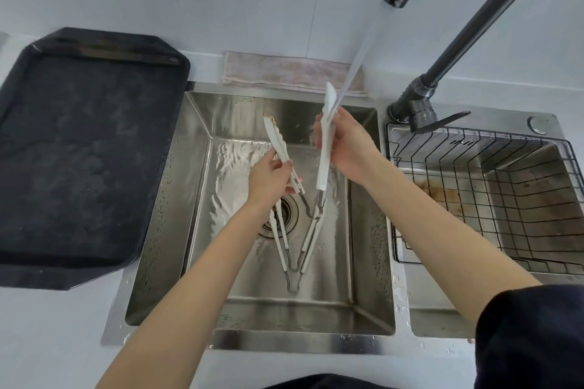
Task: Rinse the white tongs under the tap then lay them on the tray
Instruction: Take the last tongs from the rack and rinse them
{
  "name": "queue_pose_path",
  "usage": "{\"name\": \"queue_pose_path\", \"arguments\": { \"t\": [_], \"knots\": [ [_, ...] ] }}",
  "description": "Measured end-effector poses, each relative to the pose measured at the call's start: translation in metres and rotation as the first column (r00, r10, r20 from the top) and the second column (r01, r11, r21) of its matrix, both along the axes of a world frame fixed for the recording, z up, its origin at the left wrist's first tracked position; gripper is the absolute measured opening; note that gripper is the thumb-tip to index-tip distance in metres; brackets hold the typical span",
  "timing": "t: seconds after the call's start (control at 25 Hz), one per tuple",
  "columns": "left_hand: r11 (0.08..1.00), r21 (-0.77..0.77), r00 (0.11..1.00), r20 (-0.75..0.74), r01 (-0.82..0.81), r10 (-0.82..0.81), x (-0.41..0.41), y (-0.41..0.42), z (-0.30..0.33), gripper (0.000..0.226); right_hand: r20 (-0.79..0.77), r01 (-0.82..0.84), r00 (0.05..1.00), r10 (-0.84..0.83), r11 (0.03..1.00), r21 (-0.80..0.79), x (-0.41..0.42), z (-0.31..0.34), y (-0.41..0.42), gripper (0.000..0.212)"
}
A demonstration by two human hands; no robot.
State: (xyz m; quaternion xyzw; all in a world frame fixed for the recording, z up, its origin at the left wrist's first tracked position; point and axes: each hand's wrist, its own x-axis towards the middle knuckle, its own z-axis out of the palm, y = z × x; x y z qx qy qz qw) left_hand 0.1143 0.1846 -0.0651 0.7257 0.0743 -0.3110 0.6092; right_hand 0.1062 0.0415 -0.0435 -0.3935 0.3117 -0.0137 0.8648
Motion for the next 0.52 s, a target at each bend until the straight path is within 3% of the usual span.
{"name": "queue_pose_path", "arguments": {
  "t": [0.12, 0.28, 0.52],
  "knots": [
    [1.000, 0.009, 0.997, 0.074, 0.015, -0.015, 0.003, -0.004, 0.004, 0.045, -0.035, 0.058, 0.998, -0.058, 0.998, -0.009, -0.005, 0.005, -0.004, 0.019],
    [0.998, 0.004, 0.992, 0.111, 0.060, -0.060, -0.001, -0.008, 0.009, 0.047, -0.030, 0.055, 0.998, -0.063, 0.972, -0.230, -0.019, 0.013, -0.001, 0.023],
    [0.983, -0.122, 0.978, -0.138, 0.139, -0.156, -0.009, -0.024, 0.010, 0.038, -0.061, -0.003, 0.997, -0.043, 0.794, -0.608, -0.049, 0.039, 0.004, 0.042]
  ]
}}
